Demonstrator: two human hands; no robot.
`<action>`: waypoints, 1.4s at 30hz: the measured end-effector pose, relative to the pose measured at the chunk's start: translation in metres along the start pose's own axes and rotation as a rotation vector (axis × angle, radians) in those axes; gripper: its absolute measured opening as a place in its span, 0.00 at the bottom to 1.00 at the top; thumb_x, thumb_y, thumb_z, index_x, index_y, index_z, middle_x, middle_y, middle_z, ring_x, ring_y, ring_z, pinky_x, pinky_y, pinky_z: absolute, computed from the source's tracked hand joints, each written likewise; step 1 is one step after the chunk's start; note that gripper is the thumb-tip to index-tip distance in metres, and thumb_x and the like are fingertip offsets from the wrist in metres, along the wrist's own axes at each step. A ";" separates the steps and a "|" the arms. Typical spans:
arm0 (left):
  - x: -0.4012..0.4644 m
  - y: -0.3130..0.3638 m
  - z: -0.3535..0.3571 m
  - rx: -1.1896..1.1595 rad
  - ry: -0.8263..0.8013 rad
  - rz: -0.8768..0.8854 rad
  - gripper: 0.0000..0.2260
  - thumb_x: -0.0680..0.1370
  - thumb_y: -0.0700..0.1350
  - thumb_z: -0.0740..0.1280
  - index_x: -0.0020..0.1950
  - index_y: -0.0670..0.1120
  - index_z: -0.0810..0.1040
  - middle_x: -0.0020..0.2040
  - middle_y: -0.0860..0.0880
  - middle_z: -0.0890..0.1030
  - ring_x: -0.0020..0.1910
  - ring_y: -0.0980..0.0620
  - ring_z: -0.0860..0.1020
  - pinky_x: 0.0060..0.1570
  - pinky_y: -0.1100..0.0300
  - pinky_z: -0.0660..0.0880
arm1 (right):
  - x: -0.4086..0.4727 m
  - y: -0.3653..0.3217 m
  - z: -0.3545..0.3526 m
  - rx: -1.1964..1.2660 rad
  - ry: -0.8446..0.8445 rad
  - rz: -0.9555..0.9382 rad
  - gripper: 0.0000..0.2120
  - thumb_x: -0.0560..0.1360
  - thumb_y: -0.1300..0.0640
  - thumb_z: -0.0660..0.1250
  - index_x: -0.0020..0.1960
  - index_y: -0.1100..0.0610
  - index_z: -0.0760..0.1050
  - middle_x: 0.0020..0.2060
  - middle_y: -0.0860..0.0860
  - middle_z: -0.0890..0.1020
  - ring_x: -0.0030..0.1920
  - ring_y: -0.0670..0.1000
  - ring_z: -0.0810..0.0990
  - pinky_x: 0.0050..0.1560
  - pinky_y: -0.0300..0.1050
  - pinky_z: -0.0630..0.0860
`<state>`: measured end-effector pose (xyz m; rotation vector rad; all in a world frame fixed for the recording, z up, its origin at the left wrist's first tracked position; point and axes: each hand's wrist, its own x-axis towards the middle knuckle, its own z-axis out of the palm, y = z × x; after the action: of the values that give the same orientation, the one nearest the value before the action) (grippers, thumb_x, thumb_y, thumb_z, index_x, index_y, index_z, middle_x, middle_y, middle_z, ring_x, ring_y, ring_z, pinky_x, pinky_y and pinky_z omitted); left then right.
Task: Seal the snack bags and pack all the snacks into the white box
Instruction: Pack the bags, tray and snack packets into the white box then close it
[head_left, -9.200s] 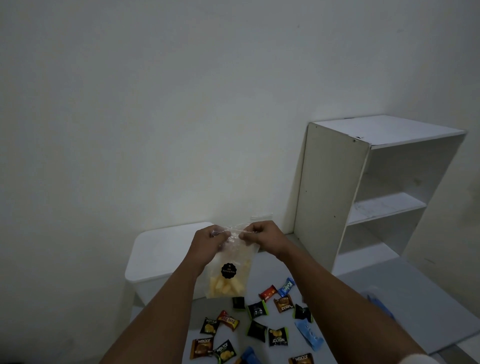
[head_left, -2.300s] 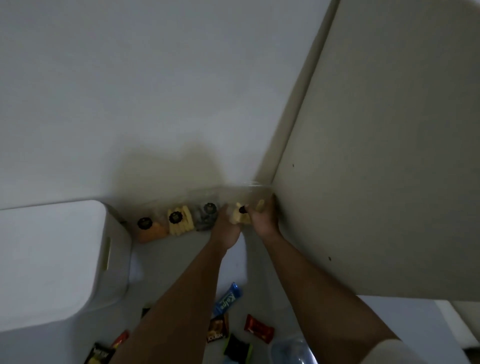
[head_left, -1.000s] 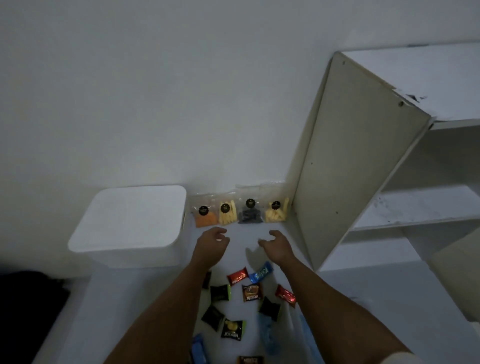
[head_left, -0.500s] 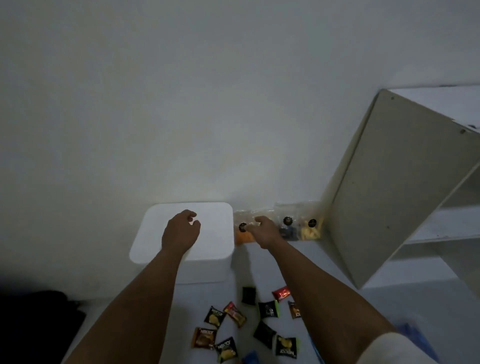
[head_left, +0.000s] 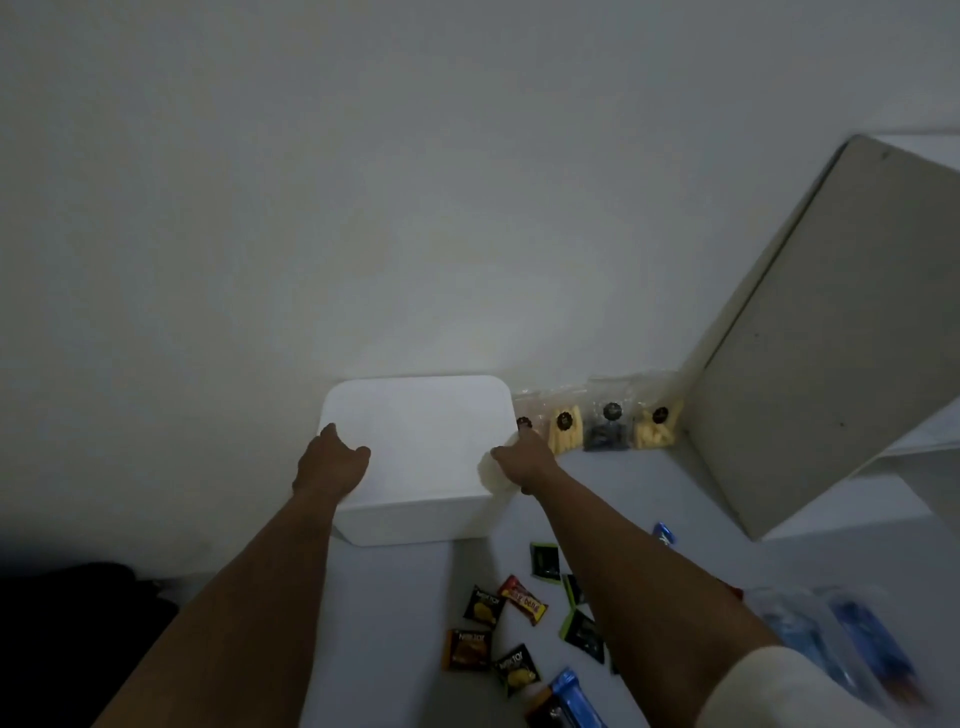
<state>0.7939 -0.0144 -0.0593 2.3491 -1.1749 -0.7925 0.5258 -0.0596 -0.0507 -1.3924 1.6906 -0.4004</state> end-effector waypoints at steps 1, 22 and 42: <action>0.003 -0.003 0.000 -0.011 -0.007 -0.009 0.35 0.77 0.51 0.67 0.81 0.42 0.58 0.78 0.40 0.64 0.76 0.38 0.65 0.73 0.45 0.65 | 0.002 0.002 0.002 0.003 0.002 0.014 0.25 0.78 0.57 0.65 0.73 0.62 0.64 0.64 0.60 0.76 0.52 0.56 0.74 0.50 0.50 0.77; -0.009 -0.002 -0.008 -0.476 0.126 -0.152 0.32 0.77 0.51 0.69 0.77 0.45 0.62 0.71 0.41 0.74 0.68 0.38 0.73 0.65 0.49 0.69 | 0.008 -0.006 0.015 0.299 0.140 0.060 0.25 0.76 0.65 0.62 0.73 0.61 0.64 0.67 0.59 0.74 0.66 0.60 0.74 0.64 0.51 0.72; -0.027 -0.004 -0.028 -0.577 0.124 -0.165 0.29 0.75 0.53 0.71 0.72 0.42 0.71 0.70 0.40 0.74 0.67 0.38 0.73 0.65 0.47 0.70 | -0.009 -0.030 -0.009 0.500 0.083 0.019 0.20 0.75 0.64 0.61 0.67 0.57 0.72 0.57 0.57 0.77 0.56 0.61 0.77 0.42 0.53 0.82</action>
<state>0.8013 0.0125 -0.0325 1.9853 -0.5980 -0.8841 0.5370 -0.0634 -0.0205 -1.0001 1.5284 -0.8161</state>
